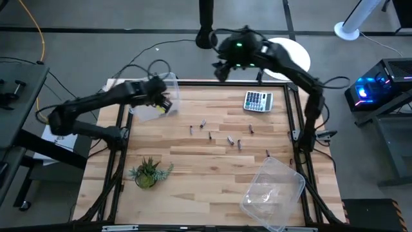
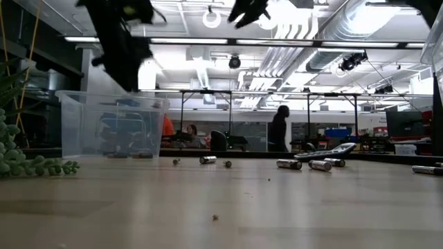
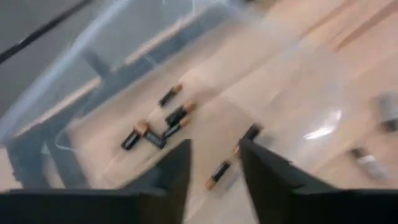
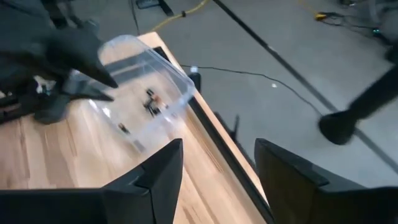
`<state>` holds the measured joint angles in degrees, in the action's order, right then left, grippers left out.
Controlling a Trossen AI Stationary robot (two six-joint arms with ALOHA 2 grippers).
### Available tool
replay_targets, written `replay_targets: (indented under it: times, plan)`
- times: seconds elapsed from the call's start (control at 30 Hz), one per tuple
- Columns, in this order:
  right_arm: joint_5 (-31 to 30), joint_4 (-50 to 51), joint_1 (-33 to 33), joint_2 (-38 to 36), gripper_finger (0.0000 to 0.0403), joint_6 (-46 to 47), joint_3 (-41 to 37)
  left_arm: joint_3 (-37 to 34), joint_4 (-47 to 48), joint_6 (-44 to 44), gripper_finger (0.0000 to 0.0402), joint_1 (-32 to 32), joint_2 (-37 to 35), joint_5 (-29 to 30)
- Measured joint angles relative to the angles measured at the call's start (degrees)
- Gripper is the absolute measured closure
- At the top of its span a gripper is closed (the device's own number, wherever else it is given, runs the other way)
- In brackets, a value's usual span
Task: Sort batteries
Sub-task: Adjust the top transparent bin
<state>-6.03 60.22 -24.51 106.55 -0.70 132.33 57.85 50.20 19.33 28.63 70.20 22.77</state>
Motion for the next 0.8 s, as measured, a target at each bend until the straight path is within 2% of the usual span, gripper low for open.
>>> replay_targets:
  times: [0.07, 0.13, 0.3, 0.53, 0.67, 0.8]
  plan:
    - [-3.0, 3.8, 0.9, -3.1, 0.0214, -0.4, 0.0, 0.0, -2.1, -0.5, 0.0364, 1.1, 3.3, 0.0]
    - [-6.5, 7.6, 2.0, -6.1, 0.0216, -0.1, 0.0, 0.1, -4.4, -1.1, 0.0388, 2.3, 5.6, -0.2]
    - [-14.5, 16.8, 5.6, -13.4, 0.0219, 3.9, -0.1, 0.1, -7.4, -1.3, 0.0396, 3.3, 10.0, -6.1]
    - [-27.5, 27.5, 12.0, -22.5, 0.022, 14.1, -0.1, 0.1, -7.0, 4.2, 0.0401, -2.3, 8.8, -11.8]
    - [-32.9, 29.7, 15.5, -26.3, 0.022, 19.6, -0.1, 0.4, -4.5, 7.3, 0.0401, -5.9, 5.3, -12.0]
    - [-36.1, 29.0, 18.3, -29.0, 0.022, 20.2, -0.1, 3.8, -3.4, 8.2, 0.0401, -6.6, 1.2, -9.4]
